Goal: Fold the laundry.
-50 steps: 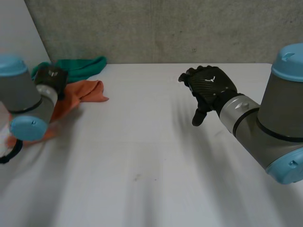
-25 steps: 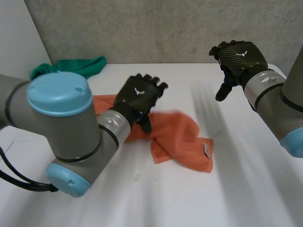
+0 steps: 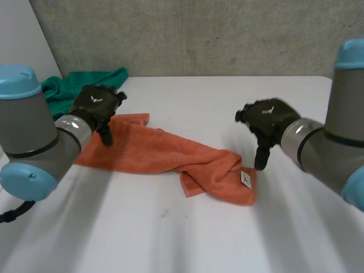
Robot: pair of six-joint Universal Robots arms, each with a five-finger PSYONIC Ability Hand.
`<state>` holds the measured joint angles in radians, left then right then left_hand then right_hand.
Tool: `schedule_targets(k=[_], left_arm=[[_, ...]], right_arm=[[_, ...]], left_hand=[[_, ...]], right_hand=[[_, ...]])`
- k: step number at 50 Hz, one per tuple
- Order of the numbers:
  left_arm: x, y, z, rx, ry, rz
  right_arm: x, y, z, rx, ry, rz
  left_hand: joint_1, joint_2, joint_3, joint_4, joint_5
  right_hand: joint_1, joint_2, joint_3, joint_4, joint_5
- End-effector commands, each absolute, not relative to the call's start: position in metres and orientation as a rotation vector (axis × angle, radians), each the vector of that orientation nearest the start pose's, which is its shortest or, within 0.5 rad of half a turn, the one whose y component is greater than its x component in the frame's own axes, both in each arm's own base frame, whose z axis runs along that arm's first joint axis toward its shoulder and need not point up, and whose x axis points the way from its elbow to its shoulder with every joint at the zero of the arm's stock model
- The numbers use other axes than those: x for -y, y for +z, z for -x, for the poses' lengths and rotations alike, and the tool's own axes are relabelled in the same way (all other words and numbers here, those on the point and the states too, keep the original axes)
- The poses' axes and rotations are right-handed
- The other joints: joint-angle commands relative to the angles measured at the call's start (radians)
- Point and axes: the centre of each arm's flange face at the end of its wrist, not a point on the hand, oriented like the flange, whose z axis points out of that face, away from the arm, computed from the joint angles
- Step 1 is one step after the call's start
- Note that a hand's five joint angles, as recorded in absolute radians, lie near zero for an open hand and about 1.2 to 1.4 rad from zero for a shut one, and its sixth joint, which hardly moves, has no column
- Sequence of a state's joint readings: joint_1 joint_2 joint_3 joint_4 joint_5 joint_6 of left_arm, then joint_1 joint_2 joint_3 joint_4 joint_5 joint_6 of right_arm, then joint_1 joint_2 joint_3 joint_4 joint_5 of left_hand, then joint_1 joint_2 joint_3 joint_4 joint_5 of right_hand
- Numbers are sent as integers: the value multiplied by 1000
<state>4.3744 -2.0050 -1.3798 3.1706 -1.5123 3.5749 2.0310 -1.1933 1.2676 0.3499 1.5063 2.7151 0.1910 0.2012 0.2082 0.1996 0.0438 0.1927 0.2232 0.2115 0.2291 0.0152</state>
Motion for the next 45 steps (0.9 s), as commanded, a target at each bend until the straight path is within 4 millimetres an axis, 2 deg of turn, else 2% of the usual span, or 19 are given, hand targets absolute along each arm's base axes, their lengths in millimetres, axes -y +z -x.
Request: schedule_targets(k=[1, 8, 13, 20, 23, 27, 28, 33, 41, 45], left_arm=[[325, 170, 235, -2459, -1713, -1016], [331, 144, 227, -2528, -1609, -1004], [336, 125, 227, -2468, -1541, -1104], [346, 119, 227, -2376, -1547, -1152], [350, 116, 226, -2355, -1553, -1126], [355, 120, 228, -2312, -1589, -1105], [355, 120, 230, -2307, -1595, -1106], [357, 120, 233, -2290, -1610, -1117], [364, 119, 240, -2270, -1635, -1121], [367, 120, 241, -2259, -1649, -1117]], right_arm=[[235, 214, -285, -2325, -1543, 995], [219, 181, -295, -2291, -1511, 1025], [221, 162, -299, -2302, -1493, 1033], [230, 141, -304, -2299, -1509, 1035], [233, 135, -306, -2298, -1510, 1031], [237, 134, -308, -2278, -1540, 1026], [238, 134, -309, -2266, -1558, 1021], [241, 131, -310, -2256, -1569, 1020], [246, 139, -309, -2247, -1599, 1015], [247, 152, -308, -2222, -1642, 1005]], left_hand=[[93, 83, 76, 84, 65], [172, 162, 155, 164, 145], [204, 194, 187, 196, 177], [334, 323, 316, 325, 306], [433, 423, 416, 425, 406], [522, 511, 504, 513, 494], [527, 517, 510, 519, 500], [528, 517, 510, 519, 500], [533, 523, 516, 525, 506], [633, 623, 616, 624, 606]], right_hand=[[-18, -49, -37, -55, -15], [3, -27, -15, -33, 6], [109, 79, 91, 73, 112], [227, 196, 208, 190, 230], [382, 351, 363, 345, 385], [719, 689, 700, 683, 722], [886, 855, 867, 849, 889], [1203, 1173, 1184, 1167, 1206], [1204, 1173, 1185, 1167, 1207], [1204, 1173, 1185, 1167, 1207]])
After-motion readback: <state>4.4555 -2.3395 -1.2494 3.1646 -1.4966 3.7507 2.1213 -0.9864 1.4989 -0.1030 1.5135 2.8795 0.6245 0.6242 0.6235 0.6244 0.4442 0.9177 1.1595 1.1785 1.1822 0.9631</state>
